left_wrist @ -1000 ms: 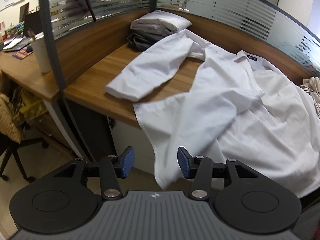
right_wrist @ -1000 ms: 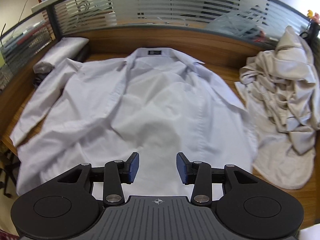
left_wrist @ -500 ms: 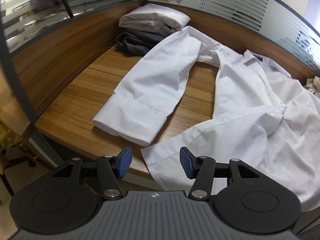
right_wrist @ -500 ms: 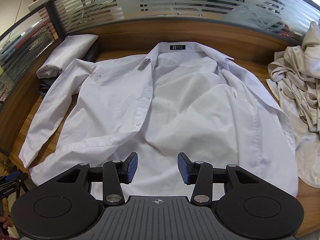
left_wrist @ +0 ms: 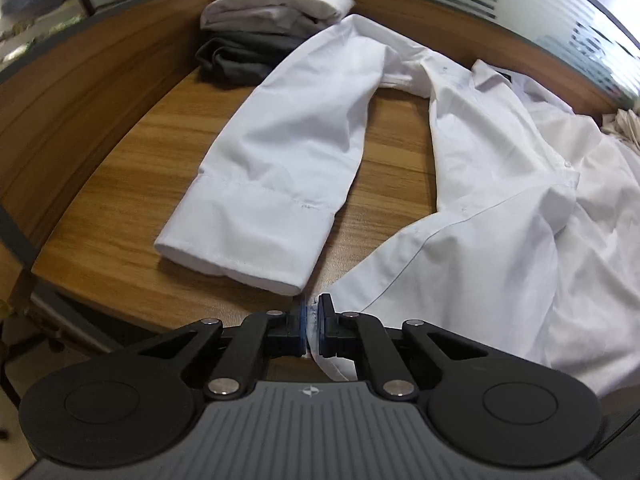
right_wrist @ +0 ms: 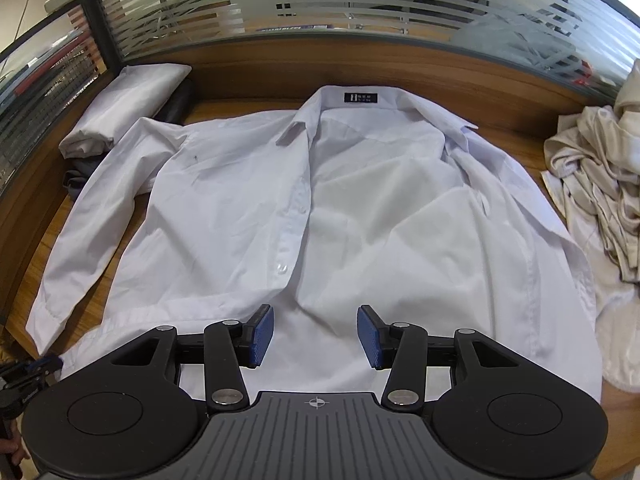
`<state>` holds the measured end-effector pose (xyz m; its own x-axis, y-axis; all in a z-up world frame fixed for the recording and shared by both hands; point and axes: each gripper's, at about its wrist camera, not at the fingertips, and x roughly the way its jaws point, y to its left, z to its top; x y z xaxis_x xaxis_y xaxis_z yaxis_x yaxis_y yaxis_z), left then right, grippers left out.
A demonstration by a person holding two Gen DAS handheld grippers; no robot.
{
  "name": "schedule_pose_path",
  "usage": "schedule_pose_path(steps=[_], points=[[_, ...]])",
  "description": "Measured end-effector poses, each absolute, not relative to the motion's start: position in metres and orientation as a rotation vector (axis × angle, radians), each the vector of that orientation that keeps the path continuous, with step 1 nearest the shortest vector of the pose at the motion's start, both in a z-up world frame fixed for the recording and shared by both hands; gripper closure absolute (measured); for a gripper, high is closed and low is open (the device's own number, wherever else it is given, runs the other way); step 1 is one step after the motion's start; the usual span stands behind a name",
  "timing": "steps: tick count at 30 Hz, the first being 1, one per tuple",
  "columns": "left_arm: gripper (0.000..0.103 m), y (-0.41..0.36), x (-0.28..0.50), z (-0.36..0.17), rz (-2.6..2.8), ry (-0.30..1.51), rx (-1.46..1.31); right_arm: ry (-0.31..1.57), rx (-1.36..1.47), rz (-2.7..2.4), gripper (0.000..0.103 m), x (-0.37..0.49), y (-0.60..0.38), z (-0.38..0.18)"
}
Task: Fold clothes
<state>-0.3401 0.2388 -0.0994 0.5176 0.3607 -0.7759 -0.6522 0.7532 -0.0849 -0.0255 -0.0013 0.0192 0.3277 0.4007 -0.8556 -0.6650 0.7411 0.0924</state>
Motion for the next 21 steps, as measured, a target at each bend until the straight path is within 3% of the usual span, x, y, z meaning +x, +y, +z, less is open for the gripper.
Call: schedule_pose_path(steps=[9,21], points=[[0.097,0.176,-0.367,-0.008,0.735,0.582,-0.433,1.031,-0.277,0.863,0.054,0.034,0.022,0.008],[0.097,-0.022,-0.359,0.057,0.855,0.522,-0.502,1.086,-0.301,1.089,0.054,0.116,0.035,-0.025]])
